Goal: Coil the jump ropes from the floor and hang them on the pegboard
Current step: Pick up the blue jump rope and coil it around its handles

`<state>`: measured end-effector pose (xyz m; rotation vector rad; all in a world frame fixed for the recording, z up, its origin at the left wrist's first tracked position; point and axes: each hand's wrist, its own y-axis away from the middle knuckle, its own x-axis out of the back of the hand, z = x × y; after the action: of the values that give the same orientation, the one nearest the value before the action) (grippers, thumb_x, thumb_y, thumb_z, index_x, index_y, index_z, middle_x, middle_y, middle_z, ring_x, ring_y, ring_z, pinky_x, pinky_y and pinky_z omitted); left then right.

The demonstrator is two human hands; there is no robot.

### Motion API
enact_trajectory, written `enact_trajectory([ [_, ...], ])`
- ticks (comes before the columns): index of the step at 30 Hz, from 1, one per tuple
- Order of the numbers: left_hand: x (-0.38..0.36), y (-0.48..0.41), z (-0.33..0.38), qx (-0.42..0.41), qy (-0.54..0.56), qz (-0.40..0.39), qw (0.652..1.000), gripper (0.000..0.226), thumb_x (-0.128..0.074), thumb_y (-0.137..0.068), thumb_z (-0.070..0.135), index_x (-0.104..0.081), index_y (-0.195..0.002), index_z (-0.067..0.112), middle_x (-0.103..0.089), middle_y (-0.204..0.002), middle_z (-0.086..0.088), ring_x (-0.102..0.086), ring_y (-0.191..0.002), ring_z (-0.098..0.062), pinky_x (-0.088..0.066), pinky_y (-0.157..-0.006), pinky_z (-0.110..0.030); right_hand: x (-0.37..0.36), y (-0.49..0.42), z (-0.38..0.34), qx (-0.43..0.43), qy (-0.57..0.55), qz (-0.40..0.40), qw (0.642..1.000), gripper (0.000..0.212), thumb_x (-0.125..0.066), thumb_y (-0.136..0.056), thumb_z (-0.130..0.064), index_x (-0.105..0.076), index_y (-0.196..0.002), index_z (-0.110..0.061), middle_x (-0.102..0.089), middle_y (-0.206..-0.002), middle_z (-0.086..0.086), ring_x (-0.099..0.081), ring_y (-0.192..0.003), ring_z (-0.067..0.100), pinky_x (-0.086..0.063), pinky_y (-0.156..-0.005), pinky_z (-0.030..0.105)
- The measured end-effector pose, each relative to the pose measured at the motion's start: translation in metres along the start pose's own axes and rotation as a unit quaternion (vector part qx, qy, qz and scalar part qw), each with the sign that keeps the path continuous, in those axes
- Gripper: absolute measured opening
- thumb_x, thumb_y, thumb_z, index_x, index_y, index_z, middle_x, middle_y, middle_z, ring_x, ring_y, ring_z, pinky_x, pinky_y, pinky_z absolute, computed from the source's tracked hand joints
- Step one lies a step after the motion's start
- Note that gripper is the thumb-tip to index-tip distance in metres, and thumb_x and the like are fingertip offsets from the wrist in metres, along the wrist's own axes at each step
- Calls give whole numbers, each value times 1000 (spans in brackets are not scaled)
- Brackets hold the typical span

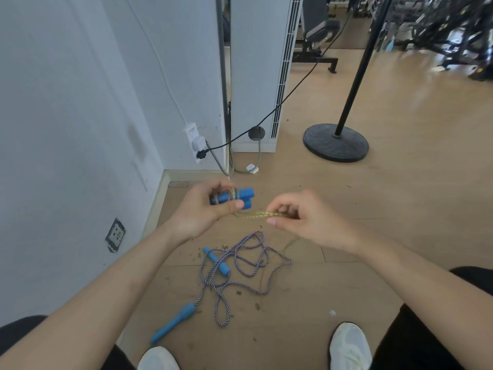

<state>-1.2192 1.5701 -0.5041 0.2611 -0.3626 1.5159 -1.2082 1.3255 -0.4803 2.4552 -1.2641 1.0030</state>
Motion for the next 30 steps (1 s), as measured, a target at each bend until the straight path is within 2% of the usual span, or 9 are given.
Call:
enact_trajectory([
  [4, -9, 7, 1, -42, -32, -135, 989, 36, -78, -85, 18, -70, -120, 17, -75, -104, 5, -69, -95, -6, -49, -85, -19, 11, -1, -3, 19, 19, 25, 999, 12, -74, -89, -14, -71, -86, -25, -58, -59, -26, -50, -55, -2, -34, -55, 9],
  [8, -17, 15, 9, -73, -27, -196, 977, 40, -73, -90, 14, -66, -130, 16, -75, -108, 9, -68, -101, -3, -47, -88, -17, 11, -4, 2, 23, 18, 50, 998, 8, -75, -88, -17, -73, -85, -25, -61, -62, -23, -50, -55, 0, -33, -55, 10],
  [11, -17, 20, 14, -73, -22, -220, 973, 42, -75, -88, 16, -67, -129, 17, -75, -109, 4, -69, -104, -8, -50, -89, -19, 11, -7, 7, 22, 2, 65, 998, 5, -77, -86, -18, -74, -83, -21, -62, -63, -16, -50, -56, 2, -34, -55, 13],
  [15, -21, 27, 20, -75, -22, -176, 981, 41, -91, -70, 21, -75, -107, 18, -76, -95, 0, -70, -88, -7, -50, -78, -18, 7, -11, 9, 27, -17, 76, 997, 8, -80, -83, -24, -74, -85, -19, -64, -65, -6, -51, -58, 2, -39, -56, 19],
  [19, -25, 32, 20, -98, -70, -118, 986, 30, -92, -68, 29, -77, -94, 24, -73, -81, 0, -67, -75, -20, -52, -67, -31, 4, -13, 10, 36, 3, 87, 996, 13, -81, -81, -32, -71, -85, -24, -62, -66, -10, -53, -59, 3, -42, -57, 23],
  [22, -25, 32, 20, -118, -76, -70, 988, 27, -88, -70, 17, -73, -91, 26, -71, -77, 6, -61, -67, -8, -46, -63, -22, 7, -16, 15, 29, 2, 92, 995, 14, -80, -82, -30, -71, -88, -22, -62, -68, -5, -50, -56, 4, -38, -56, 17],
  [24, -23, 31, 22, -107, -40, -44, 992, 31, -84, -70, 9, -67, -91, 25, -68, -75, 7, -57, -65, -5, -43, -62, -18, 9, -18, 18, 21, -13, 90, 996, 11, -78, -85, -25, -72, -92, -20, -62, -72, -5, -49, -54, 3, -38, -55, 14],
  [27, -21, 30, 26, -76, 26, -42, 996, 24, -74, -71, 11, -59, -88, 19, -61, -71, -1, -53, -62, -13, -42, -58, -24, 9, -21, 23, 1, -69, 74, 995, 10, -73, -90, -17, -71, -99, -16, -65, -81, 4, -56, -57, 7, -50, -55, 23],
  [30, -20, 27, 28, -21, 107, -37, 993, 17, -64, -68, 14, -54, -82, 15, -49, -64, 5, -45, -54, -12, -37, -46, -25, 9, -23, 26, -23, -103, 52, 993, 14, -68, -93, -14, -68, -106, -18, -63, -85, 0, -60, -58, 11, -52, -57, 26],
])
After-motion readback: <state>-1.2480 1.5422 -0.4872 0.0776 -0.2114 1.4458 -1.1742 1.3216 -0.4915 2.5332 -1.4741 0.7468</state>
